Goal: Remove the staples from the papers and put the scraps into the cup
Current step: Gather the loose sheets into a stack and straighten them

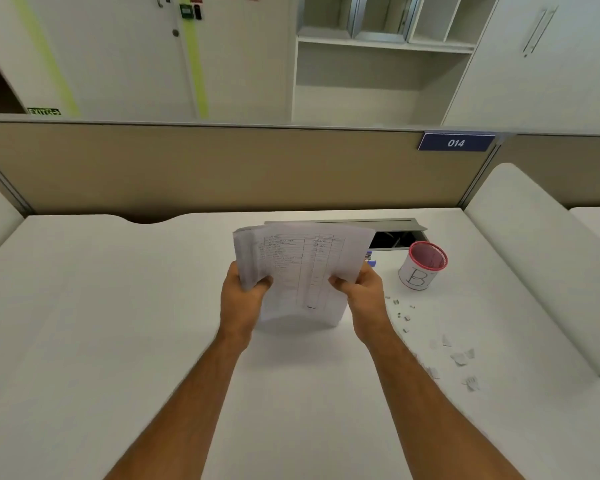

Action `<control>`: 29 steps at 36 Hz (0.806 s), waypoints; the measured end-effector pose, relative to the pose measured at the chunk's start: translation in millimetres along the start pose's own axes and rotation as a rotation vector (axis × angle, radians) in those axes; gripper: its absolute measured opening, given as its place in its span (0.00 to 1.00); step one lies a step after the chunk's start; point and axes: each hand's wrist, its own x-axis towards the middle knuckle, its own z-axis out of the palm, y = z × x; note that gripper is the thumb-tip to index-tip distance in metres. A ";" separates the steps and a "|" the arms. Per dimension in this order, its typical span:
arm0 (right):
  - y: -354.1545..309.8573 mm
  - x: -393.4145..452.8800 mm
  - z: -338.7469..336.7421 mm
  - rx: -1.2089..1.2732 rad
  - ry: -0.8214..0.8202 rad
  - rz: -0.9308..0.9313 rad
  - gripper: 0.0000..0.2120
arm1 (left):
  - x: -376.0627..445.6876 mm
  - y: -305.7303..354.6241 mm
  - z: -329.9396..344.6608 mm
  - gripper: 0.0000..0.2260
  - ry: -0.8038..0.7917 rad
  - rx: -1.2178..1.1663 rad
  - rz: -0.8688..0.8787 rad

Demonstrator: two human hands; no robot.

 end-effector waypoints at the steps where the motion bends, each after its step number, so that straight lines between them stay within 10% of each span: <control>1: 0.3 -0.3 0.2 0.000 -0.001 0.015 0.18 | 0.3 0.3 0.2 0.18 0.007 -0.002 0.012; 29: 3.4 -0.1 -1.9 -0.106 -0.087 0.048 0.14 | 3.6 -17.3 1.8 0.11 0.066 -0.058 -0.121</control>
